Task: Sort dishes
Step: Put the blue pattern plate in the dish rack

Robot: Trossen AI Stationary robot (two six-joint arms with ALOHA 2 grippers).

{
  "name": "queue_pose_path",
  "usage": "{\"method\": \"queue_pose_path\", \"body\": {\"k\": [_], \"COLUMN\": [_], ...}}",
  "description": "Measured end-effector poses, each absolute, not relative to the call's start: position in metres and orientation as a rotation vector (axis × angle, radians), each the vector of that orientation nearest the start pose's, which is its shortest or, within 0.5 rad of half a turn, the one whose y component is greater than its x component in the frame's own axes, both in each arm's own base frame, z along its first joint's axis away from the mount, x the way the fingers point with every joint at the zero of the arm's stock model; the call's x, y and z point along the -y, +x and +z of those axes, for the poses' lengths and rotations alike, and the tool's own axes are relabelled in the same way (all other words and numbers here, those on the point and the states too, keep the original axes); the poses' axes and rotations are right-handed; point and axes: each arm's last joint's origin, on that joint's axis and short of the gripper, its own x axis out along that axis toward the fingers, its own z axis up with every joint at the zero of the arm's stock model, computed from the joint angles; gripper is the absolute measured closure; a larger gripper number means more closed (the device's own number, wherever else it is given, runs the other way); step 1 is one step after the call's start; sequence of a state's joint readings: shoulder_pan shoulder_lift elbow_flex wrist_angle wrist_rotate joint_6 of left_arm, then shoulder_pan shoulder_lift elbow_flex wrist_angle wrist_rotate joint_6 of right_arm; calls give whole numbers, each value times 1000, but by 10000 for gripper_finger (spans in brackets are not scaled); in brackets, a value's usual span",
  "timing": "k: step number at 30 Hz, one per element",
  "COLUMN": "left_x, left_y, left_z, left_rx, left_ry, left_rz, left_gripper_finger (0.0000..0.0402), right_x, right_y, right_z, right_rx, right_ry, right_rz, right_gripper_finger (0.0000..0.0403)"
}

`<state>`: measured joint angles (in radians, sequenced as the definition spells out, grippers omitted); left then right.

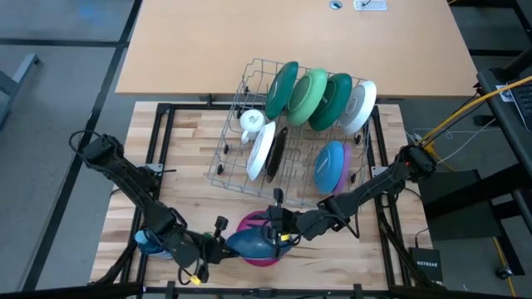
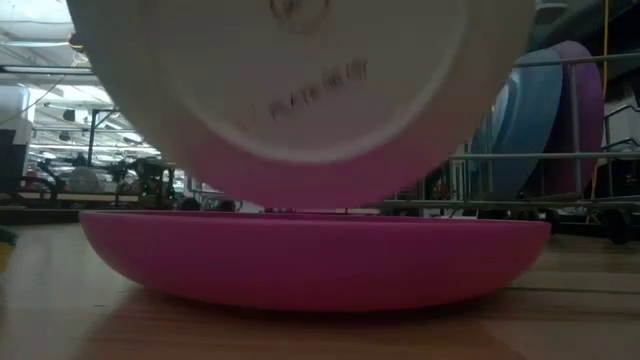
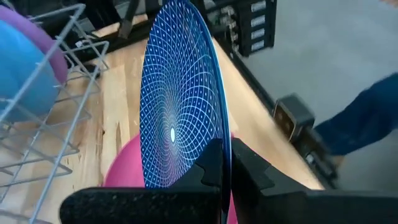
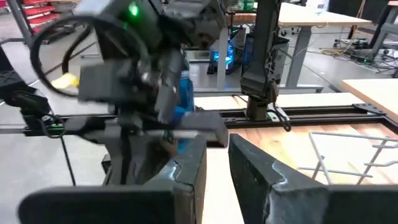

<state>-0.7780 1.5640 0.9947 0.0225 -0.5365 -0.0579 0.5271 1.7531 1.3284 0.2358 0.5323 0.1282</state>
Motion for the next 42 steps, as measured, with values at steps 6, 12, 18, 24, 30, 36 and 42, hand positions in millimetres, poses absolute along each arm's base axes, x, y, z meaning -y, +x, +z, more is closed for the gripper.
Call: {"method": "queue_pose_path", "body": {"k": [6,12,18,24,30,36,42], "left_x": [214,209,205,204,202,196,191], "left_y": [238,233,231,231,231,236,240], "left_z": [256,269,277,276,273,272,272], "left_rx": [-458,-438,-417,-431,-469,-480,-489], "left_ry": [151,79,41,-32,-132,-204,-238], "left_rz": [-202,-203,-198,-176,-141,-105,-103], "left_gripper_finger": [401,401,401,401,402,401,401], "right_x": [-193,-191,-189,-189,-189,-189,-189], "right_y": [356,356,357,357,357,357,357], "right_z": [304,305,305,305,305,305,305], "right_rx": [-151,-155,-157,-157,-157,-158,-157], "right_ry": [-11,-41,-42,-42,-43,-43,-43], "right_rz": [6,11,7,7,7,7,7], "right_gripper_finger": [329,329,329,329,329,329,329]}}
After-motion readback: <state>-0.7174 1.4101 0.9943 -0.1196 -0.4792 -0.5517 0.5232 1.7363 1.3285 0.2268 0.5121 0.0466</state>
